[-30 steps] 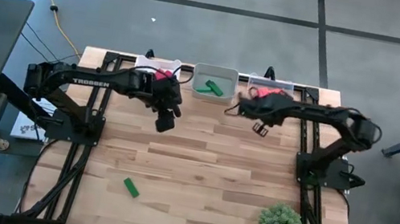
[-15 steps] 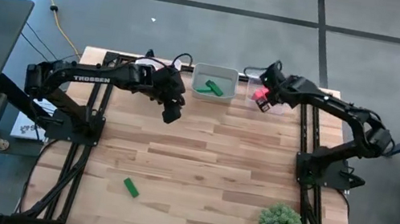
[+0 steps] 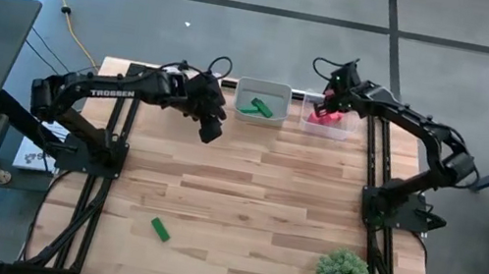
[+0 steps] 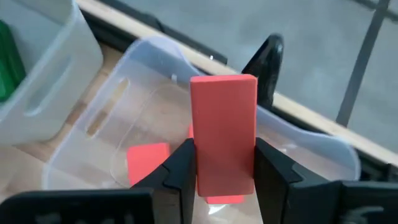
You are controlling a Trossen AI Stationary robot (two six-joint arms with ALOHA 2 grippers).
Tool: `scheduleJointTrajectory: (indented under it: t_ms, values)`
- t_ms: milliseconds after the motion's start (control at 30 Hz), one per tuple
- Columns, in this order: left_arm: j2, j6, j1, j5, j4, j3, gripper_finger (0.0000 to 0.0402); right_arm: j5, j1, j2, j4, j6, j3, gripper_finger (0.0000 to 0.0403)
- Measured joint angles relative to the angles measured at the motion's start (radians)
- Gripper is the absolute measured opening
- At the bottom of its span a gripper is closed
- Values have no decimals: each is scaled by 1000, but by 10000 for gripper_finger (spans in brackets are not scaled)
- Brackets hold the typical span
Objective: Sort & place blocks by color
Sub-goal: Put the orange block into the transparent bin
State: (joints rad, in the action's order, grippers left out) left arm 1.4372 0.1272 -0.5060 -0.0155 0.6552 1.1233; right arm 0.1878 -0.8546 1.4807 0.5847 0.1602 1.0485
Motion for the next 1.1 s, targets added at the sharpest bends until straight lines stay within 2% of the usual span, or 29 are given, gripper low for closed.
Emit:
scheduleJointTrajectory:
  t_ms: [367, 533, 700, 1100]
  values:
    - [0, 4, -25, 0, 2, 0, 179, -99, -9, 95, 17, 23, 0, 99]
    - [0, 4, -24, 0, 2, 0, 179, -98, -9, 113, 32, 23, 0, 99]
    - [0, 21, -24, 0, 2, 0, 179, -37, -9, 128, 64, 21, 5, 111]
    - [0, 27, -24, 0, 5, 0, 179, -47, -9, 132, 62, -31, 0, 119]
